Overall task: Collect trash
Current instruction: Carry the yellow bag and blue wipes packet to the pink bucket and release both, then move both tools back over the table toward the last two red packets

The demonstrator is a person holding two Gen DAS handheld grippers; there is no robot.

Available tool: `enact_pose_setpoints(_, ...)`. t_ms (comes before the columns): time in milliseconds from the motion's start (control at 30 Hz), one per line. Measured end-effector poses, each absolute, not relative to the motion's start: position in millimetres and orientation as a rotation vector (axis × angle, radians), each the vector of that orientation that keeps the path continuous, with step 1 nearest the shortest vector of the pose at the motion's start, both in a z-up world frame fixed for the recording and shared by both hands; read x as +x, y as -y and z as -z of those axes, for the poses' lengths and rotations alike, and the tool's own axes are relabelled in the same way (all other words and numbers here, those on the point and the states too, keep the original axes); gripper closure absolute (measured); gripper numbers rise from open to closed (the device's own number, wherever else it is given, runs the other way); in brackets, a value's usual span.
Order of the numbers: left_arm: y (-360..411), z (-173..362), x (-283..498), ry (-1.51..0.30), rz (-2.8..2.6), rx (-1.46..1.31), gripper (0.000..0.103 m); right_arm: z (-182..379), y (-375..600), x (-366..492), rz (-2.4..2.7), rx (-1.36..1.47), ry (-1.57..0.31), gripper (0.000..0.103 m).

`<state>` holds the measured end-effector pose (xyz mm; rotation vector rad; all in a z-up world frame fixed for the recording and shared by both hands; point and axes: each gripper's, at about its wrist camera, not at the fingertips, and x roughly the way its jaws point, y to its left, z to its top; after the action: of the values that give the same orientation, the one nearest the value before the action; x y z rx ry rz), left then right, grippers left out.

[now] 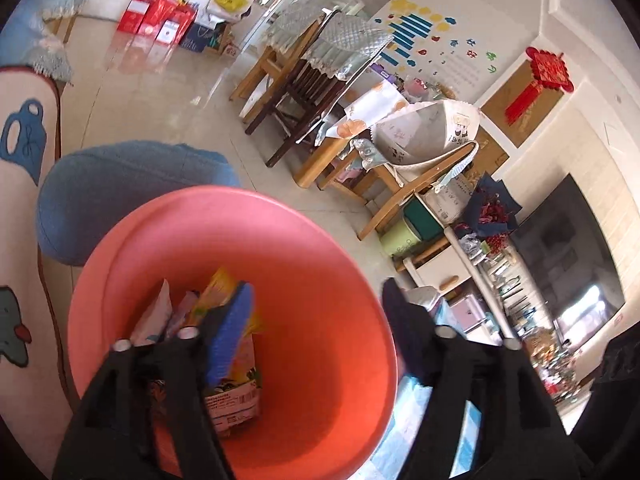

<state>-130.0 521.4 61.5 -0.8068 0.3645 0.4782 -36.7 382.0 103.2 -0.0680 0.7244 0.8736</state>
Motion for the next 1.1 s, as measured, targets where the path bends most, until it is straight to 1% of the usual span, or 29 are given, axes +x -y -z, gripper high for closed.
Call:
enact_pose_setpoints(67, -515.2, -65.3, -126.9, -0.365, -0.489, -0.769, 0.021, -104.0, -371.1, -37.4, -0.846, -0.051, -0.719, 0.018)
enact_pose_setpoints(133, -511.2, -66.3, -125.4, -0.361, -0.495, -0.749, 0.019, -105.8, -359.0, -42.9, -0.821, -0.037, -0.714, 0.015)
enact_pose_setpoints(233, -505.8, -65.9, -127.4, -0.335, -0.493, -0.758, 0.017, -108.5, -338.0, -48.4, -0.787, -0.031, -0.699, 0.014)
enact_pose_setpoints(333, -497.4, -63.7, -130.6, -0.279, -0.474, -0.772, 0.011, -112.0, -316.8, -55.5, -0.755, -0.04, -0.671, 0.013)
enact_pose_setpoints(467, -482.6, -64.9, -125.1, -0.253, -0.442, -0.748, 0.004, -114.8, -292.4, -64.8, -0.716, -0.049, -0.646, 0.012)
enact_pose_setpoints(600, -464.1, -71.7, -118.3, -0.278, -0.395, -0.677, 0.004, -115.6, -267.9, -72.4, -0.681, -0.052, -0.629, 0.011)
enact_pose_setpoints(833, -417.3, -84.7, -112.7, -0.267, -0.259, -0.606, 0.004, -114.8, -230.3, -88.8, -0.629, -0.048, -0.609, 0.011)
enact_pose_setpoints(1100, -369.6, -87.6, -111.6, -0.285, -0.165, -0.558, 0.004, -125.9, -183.8, -108.4, -0.554, -0.1, -0.523, 0.01)
